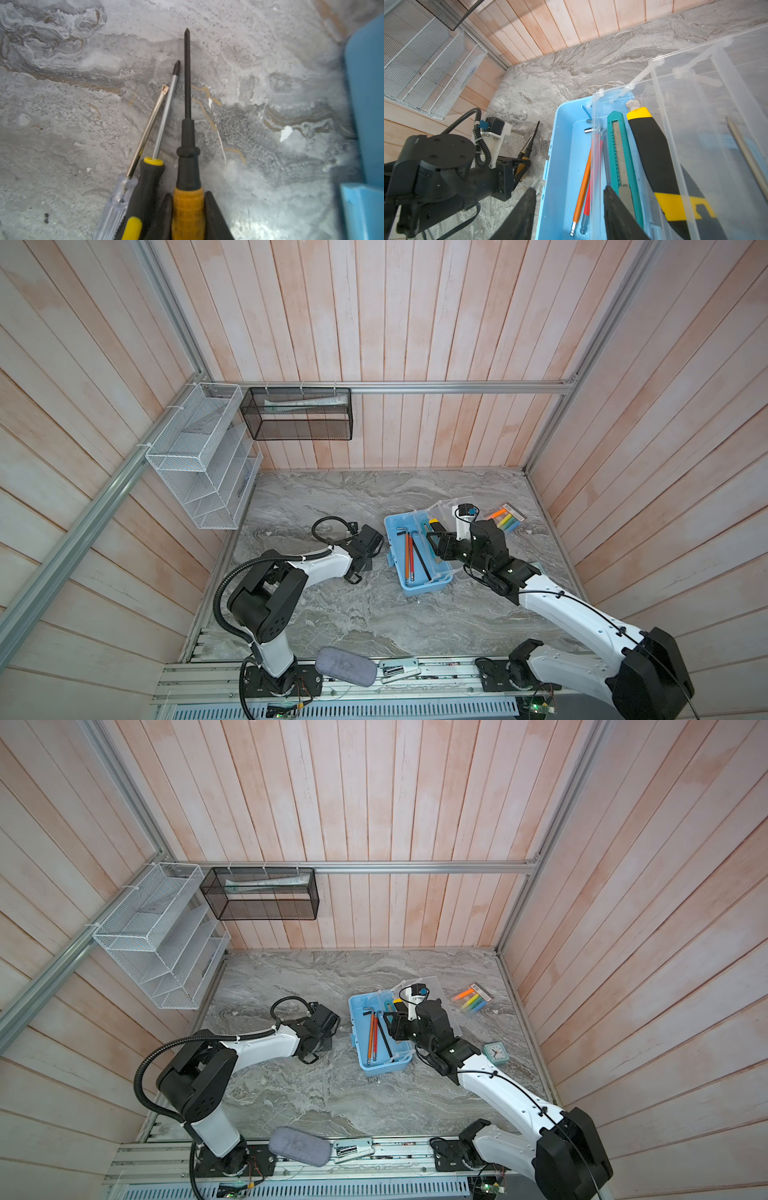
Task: Pack the tool kit
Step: 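Lift the yellow screwdriver with the left gripper and lower it into the box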
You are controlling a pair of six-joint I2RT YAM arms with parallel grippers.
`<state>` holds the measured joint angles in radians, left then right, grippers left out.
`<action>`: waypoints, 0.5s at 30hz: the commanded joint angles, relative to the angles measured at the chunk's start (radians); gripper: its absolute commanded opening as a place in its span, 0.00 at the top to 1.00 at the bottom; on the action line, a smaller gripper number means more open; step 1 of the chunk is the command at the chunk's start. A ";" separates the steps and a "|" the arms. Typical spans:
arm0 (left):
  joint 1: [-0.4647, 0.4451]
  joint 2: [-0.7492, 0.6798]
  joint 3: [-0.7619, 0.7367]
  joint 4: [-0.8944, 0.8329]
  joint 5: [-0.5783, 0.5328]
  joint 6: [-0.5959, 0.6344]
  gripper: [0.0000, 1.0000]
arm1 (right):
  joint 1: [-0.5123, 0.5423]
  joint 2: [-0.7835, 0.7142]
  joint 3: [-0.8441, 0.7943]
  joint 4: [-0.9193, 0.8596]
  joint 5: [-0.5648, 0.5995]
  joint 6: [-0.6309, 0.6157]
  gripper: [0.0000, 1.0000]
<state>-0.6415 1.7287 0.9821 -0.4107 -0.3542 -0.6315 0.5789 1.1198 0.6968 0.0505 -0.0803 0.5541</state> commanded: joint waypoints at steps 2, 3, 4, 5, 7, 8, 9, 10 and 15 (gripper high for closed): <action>-0.018 -0.122 0.069 -0.036 -0.004 0.009 1.00 | -0.023 -0.044 -0.005 0.009 -0.020 0.010 0.48; -0.024 -0.144 0.079 -0.036 0.000 0.005 1.00 | -0.032 -0.053 -0.007 0.008 -0.025 0.012 0.48; -0.033 -0.167 0.089 -0.027 0.006 0.000 1.00 | -0.044 -0.063 -0.009 0.010 -0.031 0.016 0.48; -0.044 -0.190 0.096 -0.011 0.016 -0.005 1.00 | -0.060 -0.075 -0.009 0.008 -0.040 0.018 0.48; -0.067 -0.226 0.107 0.037 0.044 -0.018 1.00 | -0.090 -0.098 -0.009 0.000 -0.047 0.023 0.48; -0.081 -0.241 0.113 0.070 0.069 -0.023 1.00 | -0.108 -0.110 -0.007 -0.005 -0.051 0.026 0.48; -0.096 -0.249 0.117 0.103 0.090 -0.022 1.00 | -0.124 -0.122 -0.006 -0.011 -0.057 0.027 0.48; -0.112 -0.251 0.133 0.124 0.096 -0.030 1.00 | -0.144 -0.135 -0.003 -0.019 -0.058 0.032 0.48; -0.175 -0.222 0.199 0.231 0.139 -0.100 1.00 | -0.236 -0.191 -0.001 -0.055 -0.085 0.038 0.48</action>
<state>-0.7948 1.4895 1.1454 -0.2802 -0.2565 -0.6777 0.3744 0.9546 0.6964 0.0307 -0.1349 0.5797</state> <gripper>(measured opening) 0.238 0.518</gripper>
